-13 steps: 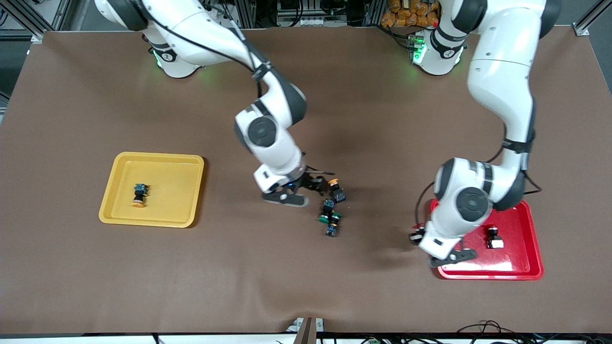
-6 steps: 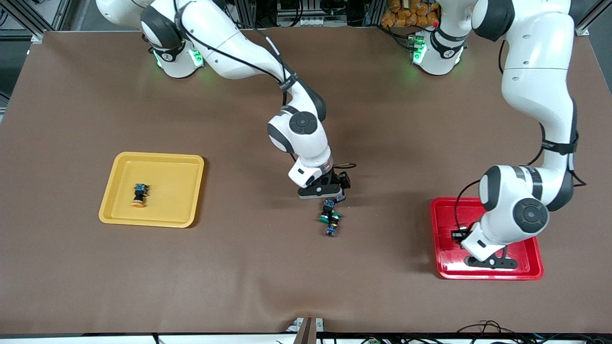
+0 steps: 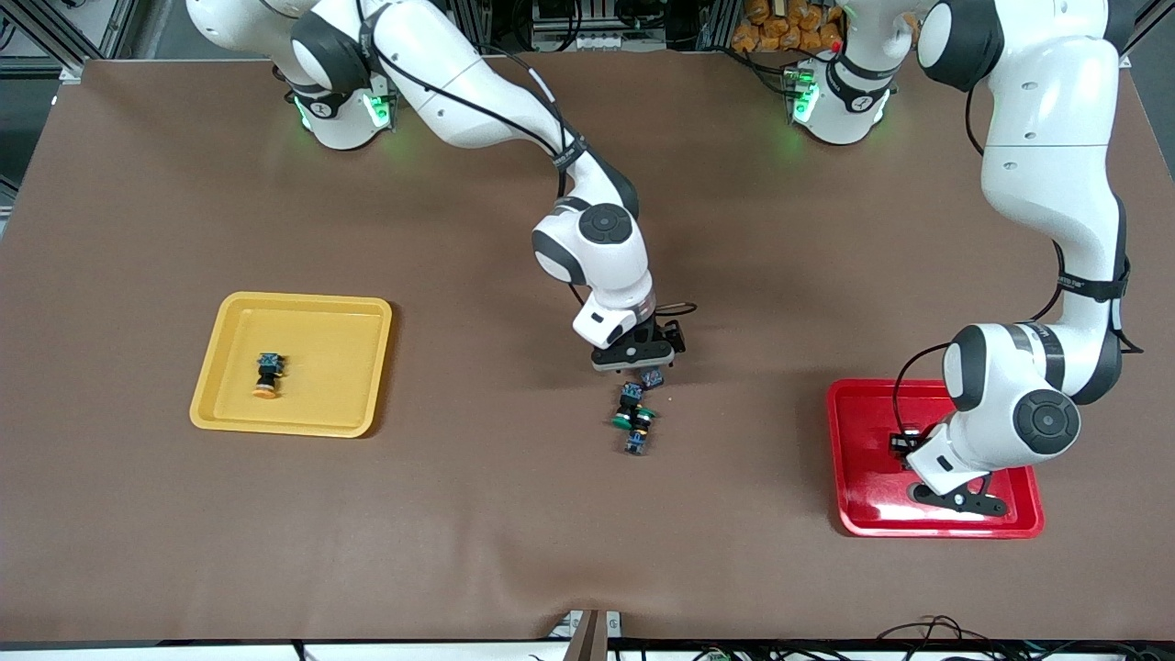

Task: Place red and yellow buttons in trays
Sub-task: 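Place the red button in the red tray while the right gripper grasps a yellow button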

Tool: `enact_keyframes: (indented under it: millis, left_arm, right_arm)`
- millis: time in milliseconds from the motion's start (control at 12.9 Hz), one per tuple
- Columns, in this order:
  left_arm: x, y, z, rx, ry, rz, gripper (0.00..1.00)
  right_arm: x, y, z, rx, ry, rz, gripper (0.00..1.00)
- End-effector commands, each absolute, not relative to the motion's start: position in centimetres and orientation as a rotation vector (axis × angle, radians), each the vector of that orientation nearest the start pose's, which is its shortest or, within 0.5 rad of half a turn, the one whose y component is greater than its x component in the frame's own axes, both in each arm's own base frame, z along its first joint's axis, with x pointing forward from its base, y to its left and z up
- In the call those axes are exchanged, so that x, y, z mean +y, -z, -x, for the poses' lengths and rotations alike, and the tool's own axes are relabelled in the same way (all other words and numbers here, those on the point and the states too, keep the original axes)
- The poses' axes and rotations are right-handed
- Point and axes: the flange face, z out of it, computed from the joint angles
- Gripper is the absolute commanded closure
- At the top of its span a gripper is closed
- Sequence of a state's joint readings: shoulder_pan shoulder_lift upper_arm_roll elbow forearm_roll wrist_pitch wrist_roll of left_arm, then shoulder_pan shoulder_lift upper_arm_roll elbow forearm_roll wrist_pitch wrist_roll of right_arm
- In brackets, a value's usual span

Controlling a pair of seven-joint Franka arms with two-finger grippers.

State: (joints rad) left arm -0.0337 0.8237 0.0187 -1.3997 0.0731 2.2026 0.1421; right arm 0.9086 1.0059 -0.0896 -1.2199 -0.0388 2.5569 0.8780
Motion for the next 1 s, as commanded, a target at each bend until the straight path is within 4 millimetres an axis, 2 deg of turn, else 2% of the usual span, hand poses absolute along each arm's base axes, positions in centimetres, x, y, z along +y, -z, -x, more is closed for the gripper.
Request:
enact_keyframes:
  millis: [0,77,154,309,463,541,695,850,927]
  left_arm:
    - [-1.1,-21.3,-72.9,0.362,-0.038,3.023,1.00]
    - [-1.1,-21.4,-73.0,0.362,-0.036,3.022,1.00]
    - [-1.1,-21.5,-73.0,0.362,-0.034,3.022,0.81]
    - [-1.2,-21.5,-73.0,0.364,-0.033,3.023,0.56]
    - [-1.3,-21.5,-73.0,0.366,-0.033,3.023,0.20]
    - [-1.3,-21.5,-73.0,0.365,-0.033,3.024,0.19]
    - [-1.3,-21.7,-73.1,0.360,-0.028,3.025,0.07]
    - [-1.5,-22.1,-73.2,0.333,-0.017,3.033,0.00]
    - [-2.0,-22.8,-73.3,0.336,0.000,3.036,0.00]
  right_arm:
    - [59.1,-19.0,-52.3,-0.012,0.470,2.929,0.23]
    - [59.1,-18.9,-52.3,-0.012,0.470,2.929,0.49]
    - [59.1,-18.6,-52.3,-0.016,0.471,2.933,0.70]
    - [59.3,-18.6,-52.0,-0.022,0.471,2.933,0.71]
    - [59.4,-18.4,-51.8,-0.023,0.471,2.934,0.69]
    - [59.5,-18.3,-51.7,-0.019,0.469,2.935,0.72]
    - [59.5,-18.4,-51.8,-0.006,0.479,2.923,1.00]
    - [59.1,-19.2,-52.3,0.049,0.468,2.916,1.00]
    - [59.0,-20.0,-52.7,0.097,0.466,2.903,1.00]
